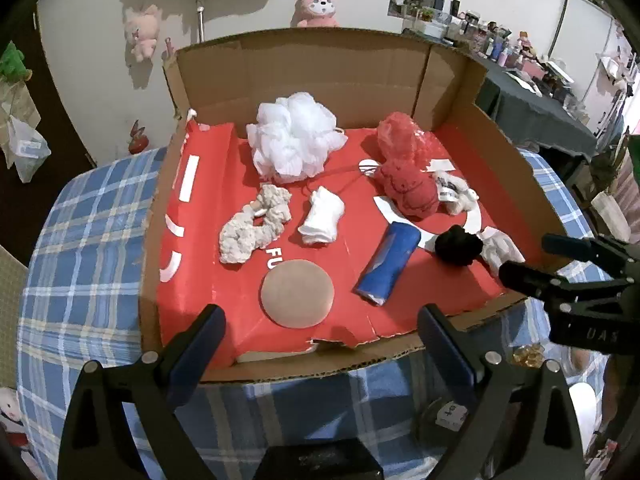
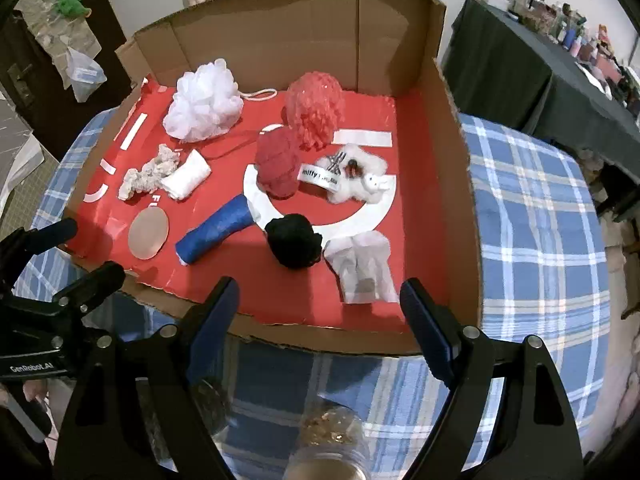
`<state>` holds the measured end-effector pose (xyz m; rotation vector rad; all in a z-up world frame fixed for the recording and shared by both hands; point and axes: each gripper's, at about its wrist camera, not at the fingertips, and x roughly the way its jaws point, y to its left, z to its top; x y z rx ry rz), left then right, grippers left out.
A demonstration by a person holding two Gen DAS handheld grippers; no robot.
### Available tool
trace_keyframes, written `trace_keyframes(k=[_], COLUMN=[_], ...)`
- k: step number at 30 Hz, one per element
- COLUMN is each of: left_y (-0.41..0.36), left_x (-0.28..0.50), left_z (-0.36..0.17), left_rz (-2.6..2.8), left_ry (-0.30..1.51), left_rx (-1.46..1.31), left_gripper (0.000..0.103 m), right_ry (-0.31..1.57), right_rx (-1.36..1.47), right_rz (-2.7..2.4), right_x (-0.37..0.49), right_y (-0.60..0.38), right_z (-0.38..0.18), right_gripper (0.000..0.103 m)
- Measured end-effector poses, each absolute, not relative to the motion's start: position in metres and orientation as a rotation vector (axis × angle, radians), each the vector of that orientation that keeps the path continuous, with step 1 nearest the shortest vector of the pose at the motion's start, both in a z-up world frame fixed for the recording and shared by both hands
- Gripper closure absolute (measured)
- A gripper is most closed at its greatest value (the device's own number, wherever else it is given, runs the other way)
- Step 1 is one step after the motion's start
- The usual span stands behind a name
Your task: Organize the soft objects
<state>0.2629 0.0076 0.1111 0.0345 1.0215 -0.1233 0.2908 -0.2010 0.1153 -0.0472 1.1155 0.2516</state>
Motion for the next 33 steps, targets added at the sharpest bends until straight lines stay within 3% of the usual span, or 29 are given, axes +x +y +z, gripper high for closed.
trace_keyframes(k=[33], left_y=[0.016], left_x=[0.268], left_z=[0.092], left_rz=[-0.082], left_ry=[0.992], left_rx=[0.003], left_gripper=[0.005], right_ry=[1.077], right_rx=[-0.040], right_rz=[0.210], right_x=[0.292], right_y=[-0.200], right_z=[0.097], right_gripper=[0.021])
